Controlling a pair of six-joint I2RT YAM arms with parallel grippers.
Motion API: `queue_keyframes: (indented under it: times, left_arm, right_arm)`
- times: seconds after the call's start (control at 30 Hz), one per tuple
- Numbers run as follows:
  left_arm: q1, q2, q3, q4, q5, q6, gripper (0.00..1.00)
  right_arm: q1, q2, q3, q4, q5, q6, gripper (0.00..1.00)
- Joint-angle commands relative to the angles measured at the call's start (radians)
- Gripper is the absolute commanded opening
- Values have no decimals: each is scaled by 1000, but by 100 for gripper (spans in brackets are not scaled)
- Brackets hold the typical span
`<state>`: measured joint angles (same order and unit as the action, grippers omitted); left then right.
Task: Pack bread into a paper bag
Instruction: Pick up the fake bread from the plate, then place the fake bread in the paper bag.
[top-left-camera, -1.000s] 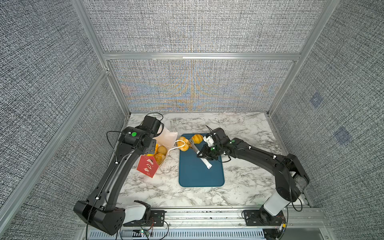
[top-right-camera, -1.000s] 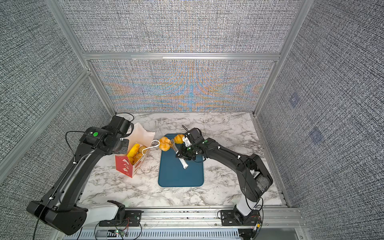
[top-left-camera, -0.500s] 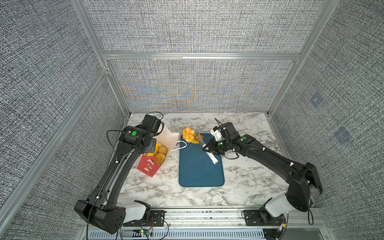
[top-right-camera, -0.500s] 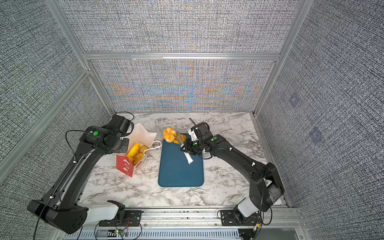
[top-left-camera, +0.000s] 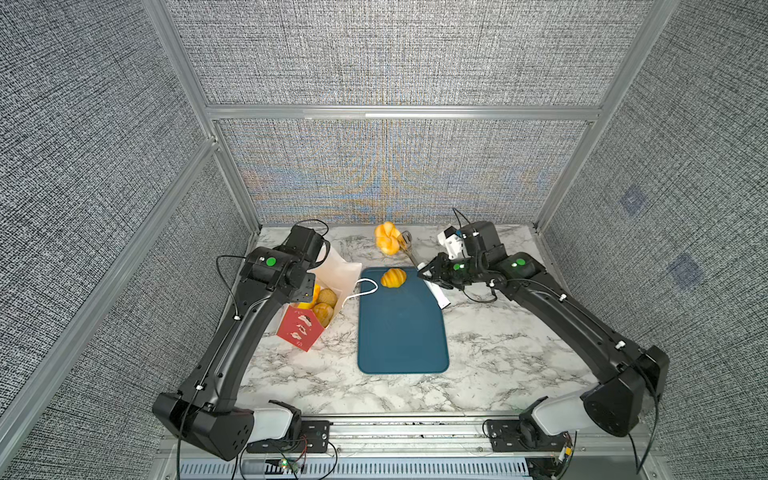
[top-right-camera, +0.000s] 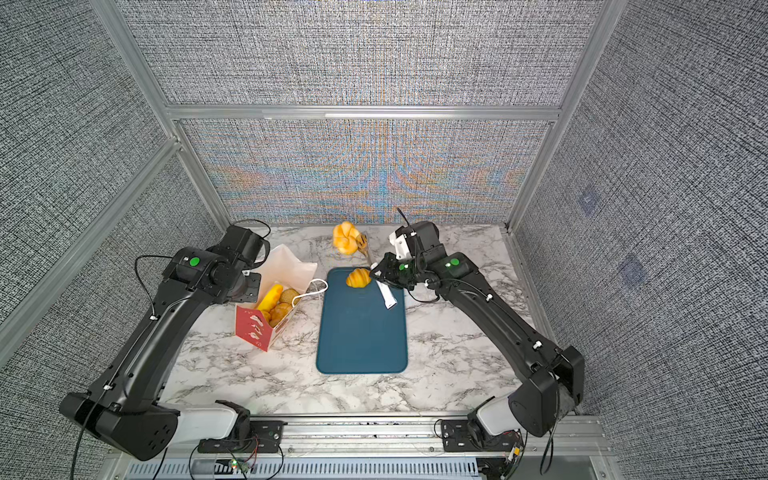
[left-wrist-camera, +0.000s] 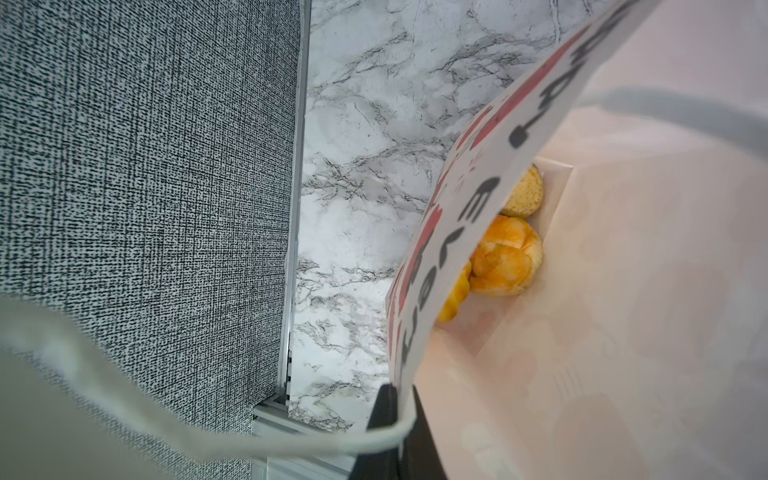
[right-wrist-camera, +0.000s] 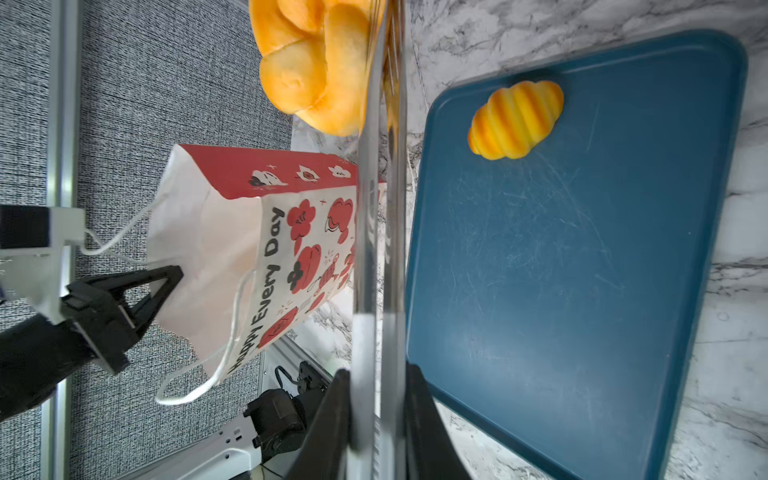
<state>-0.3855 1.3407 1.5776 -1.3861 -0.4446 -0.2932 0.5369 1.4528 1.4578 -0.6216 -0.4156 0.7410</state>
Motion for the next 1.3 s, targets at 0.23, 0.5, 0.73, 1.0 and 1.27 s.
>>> queue_keyframes:
  times: [0.23, 0.5, 0.73, 1.0, 1.27]
  left_arm:
    - [-1, 21, 22, 19, 9, -1, 2]
    - [-1, 33, 32, 21, 15, 0, 2]
    - [-1, 39, 33, 22, 18, 2, 2]
    - [-1, 40, 33, 25, 18, 3, 2]
    - [-1, 40, 28, 25, 16, 3, 2]
  right_arm:
    - [6, -9, 126, -45, -43, -14, 16]
    - [59, 11, 203, -29, -68, -17, 16]
    - [128, 61, 275, -45, -72, -32, 16]
    - [203, 93, 285, -34, -67, -23, 16]
    - [247, 99, 253, -18, -63, -17, 17]
